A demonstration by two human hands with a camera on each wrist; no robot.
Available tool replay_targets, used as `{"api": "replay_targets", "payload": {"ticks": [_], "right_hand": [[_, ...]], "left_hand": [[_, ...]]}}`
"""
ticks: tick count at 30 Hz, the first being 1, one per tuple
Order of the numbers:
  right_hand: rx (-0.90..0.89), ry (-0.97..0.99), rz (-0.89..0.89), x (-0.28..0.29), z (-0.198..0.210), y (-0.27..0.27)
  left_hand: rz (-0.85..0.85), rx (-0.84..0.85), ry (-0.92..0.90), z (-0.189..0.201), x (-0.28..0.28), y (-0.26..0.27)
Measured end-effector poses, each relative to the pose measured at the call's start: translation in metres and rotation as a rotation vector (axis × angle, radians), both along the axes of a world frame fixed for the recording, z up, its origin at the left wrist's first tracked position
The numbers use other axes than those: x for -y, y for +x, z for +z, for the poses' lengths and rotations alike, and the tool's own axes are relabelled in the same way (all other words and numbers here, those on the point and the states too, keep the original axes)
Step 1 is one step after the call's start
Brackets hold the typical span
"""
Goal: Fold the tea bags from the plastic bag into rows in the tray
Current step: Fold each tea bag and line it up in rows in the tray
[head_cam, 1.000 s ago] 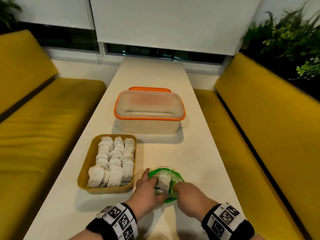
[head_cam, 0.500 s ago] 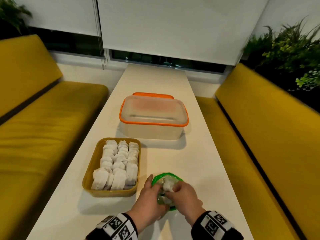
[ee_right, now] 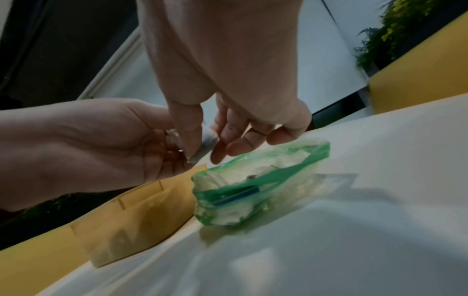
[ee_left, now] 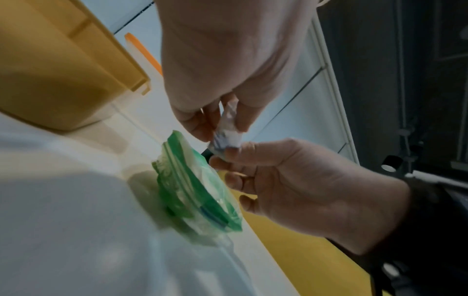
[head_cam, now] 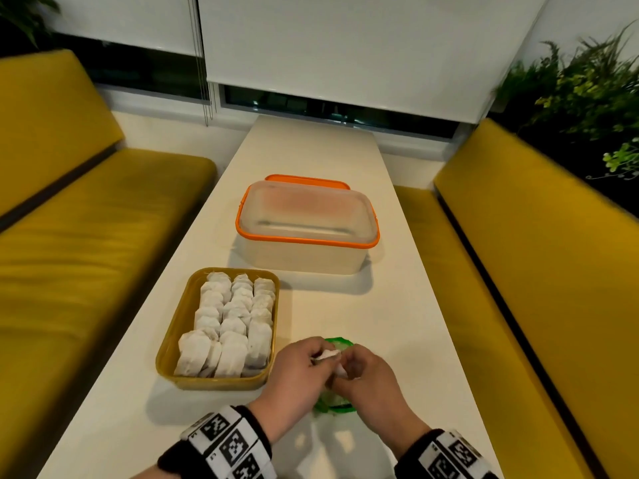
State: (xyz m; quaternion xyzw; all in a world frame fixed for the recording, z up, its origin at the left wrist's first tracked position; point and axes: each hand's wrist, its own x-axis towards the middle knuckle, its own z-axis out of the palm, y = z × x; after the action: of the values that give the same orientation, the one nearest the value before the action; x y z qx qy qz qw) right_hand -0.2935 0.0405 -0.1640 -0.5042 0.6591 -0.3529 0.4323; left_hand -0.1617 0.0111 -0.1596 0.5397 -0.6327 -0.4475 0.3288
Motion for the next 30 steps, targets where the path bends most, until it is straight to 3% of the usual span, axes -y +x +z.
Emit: {"api": "replay_targets", "payload": {"ticks": [5,9,14,20,26,30], "right_hand": [[-0.776,0.024,0.259,0.001,-0.014,-0.001],[-0.886,0.06,0.315,0.002,-0.023,0.002],[-0.594,0.094,0.253,0.003,-0.02,-0.003],[-0.125,-0.047,-0.03,-0.004,0.0,-0.012],[0.32,-0.007,-0.068,0.0,0.024,-0.006],[0.414,0.016,-0.099,0.003,0.034,0.002]], "left_hand": [[0.027,0.055,-0.043,-0.005,0.007,0.006],[0.003,0.052,-0.01,-0.003,0.008,0.006],[0.026,0.048,0.051,-0.001,0.011,0.012],[-0.001,-0.071,0.247,0.006,0.01,0.015],[-0.075,-0.403,0.427,0.015,0.011,0.013],[-0.124,-0.565,0.449,0.022,0.01,0.017]]}}
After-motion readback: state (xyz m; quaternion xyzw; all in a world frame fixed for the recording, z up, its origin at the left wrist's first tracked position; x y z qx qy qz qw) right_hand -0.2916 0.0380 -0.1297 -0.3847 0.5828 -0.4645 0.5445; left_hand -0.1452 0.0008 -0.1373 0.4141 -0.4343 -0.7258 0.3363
